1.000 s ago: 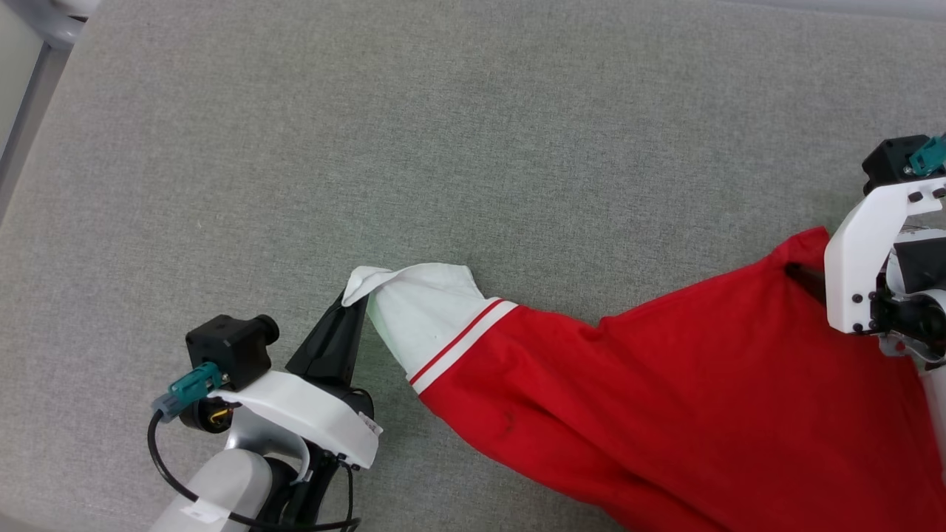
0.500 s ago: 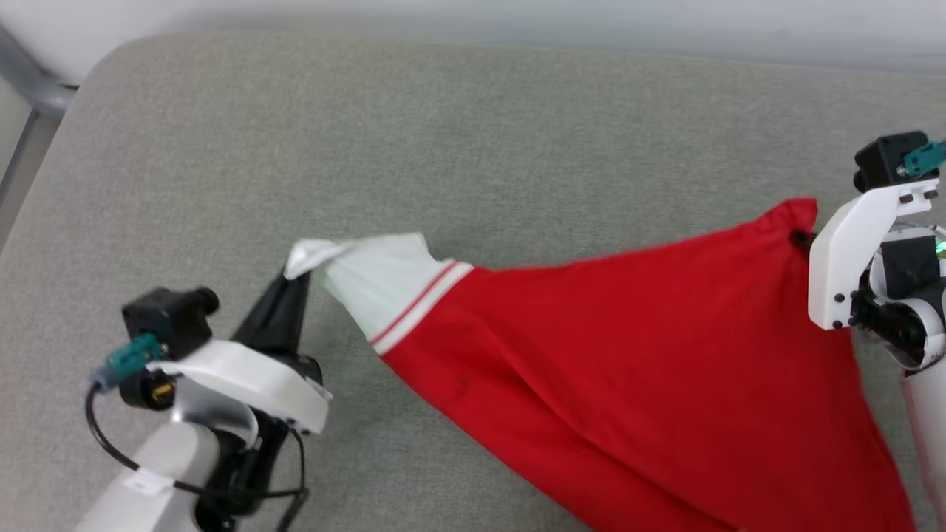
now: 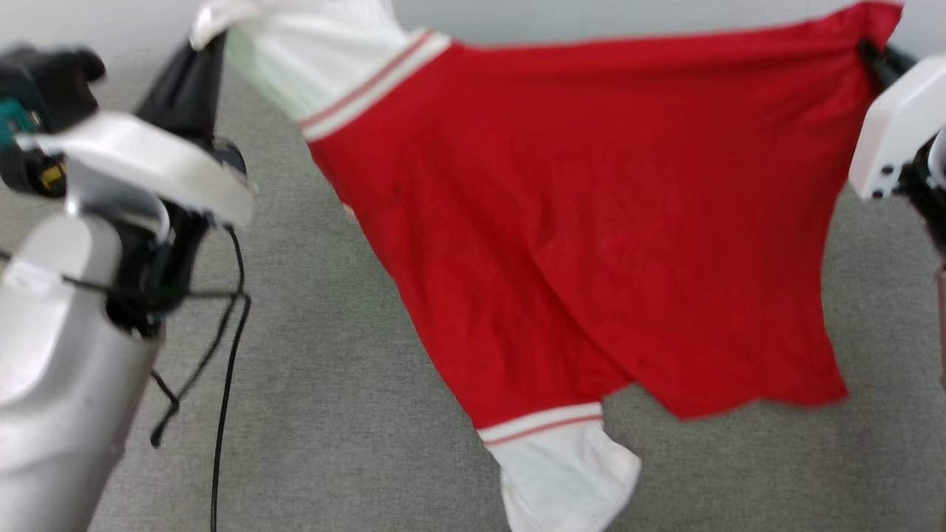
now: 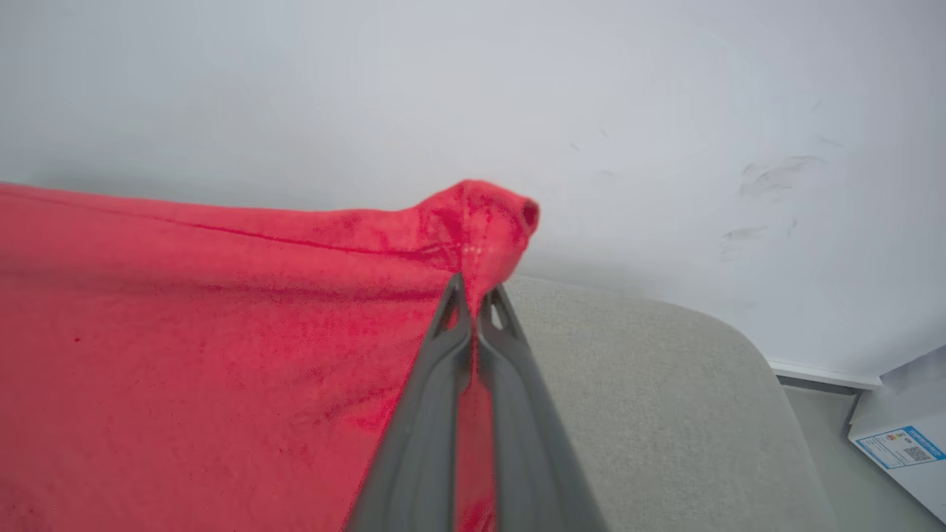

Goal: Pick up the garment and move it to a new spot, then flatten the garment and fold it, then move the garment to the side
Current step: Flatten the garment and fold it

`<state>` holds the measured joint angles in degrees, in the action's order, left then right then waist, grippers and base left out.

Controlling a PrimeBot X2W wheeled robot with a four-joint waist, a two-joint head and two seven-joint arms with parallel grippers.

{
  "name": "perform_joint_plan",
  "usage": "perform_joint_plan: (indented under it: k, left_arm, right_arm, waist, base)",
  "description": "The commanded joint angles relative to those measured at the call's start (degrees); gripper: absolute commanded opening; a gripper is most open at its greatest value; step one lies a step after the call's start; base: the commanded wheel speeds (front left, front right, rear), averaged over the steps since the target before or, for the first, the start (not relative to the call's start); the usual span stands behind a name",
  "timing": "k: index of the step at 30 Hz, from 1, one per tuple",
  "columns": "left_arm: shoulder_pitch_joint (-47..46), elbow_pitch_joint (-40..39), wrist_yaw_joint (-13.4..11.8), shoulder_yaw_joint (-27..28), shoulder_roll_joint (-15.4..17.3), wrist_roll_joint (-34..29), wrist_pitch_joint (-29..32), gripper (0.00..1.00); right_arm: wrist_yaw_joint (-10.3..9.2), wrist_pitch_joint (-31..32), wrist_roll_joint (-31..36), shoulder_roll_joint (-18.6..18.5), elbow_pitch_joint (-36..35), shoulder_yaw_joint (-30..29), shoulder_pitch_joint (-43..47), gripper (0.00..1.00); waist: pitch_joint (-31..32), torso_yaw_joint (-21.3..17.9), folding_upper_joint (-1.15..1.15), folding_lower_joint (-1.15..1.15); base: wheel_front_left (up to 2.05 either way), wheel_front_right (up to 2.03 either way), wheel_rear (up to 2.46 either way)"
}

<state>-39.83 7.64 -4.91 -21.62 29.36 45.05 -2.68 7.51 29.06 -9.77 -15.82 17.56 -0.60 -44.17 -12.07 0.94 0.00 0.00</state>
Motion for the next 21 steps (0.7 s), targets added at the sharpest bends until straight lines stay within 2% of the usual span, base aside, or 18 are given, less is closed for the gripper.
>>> perform_joint_plan:
  k: [1,13,21]
  left_arm:
    - [-3.7,2.0,0.7,0.3,-0.2,-0.4,0.2,0.00]
    - [-32.1,18.4,5.5,1.8,-0.5,-4.3,-3.3,0.00]
    - [-42.5,27.3,8.2,3.1,-0.1,-3.9,-5.4,0.00]
  right_arm:
    - [-0.04,-0.9,1.4,0.5,0.6,-0.5,-2.6,0.00]
    - [-0.07,-9.5,9.4,1.0,5.1,-4.1,-25.0,0.00]
    - [-0.08,-13.8,12.2,2.2,9.6,-5.7,-35.6,0.00]
  waist:
    - [-0.9,-0.7,0.00,0.00]
    - [-9.8,-1.9,0.00,0.00]
    - [-16.3,-1.8,0.00,0.00]
  base:
    - [0.00,0.00,0.00]
    - [0.00,0.00,0.00]
    - [0.00,0.00,0.00]
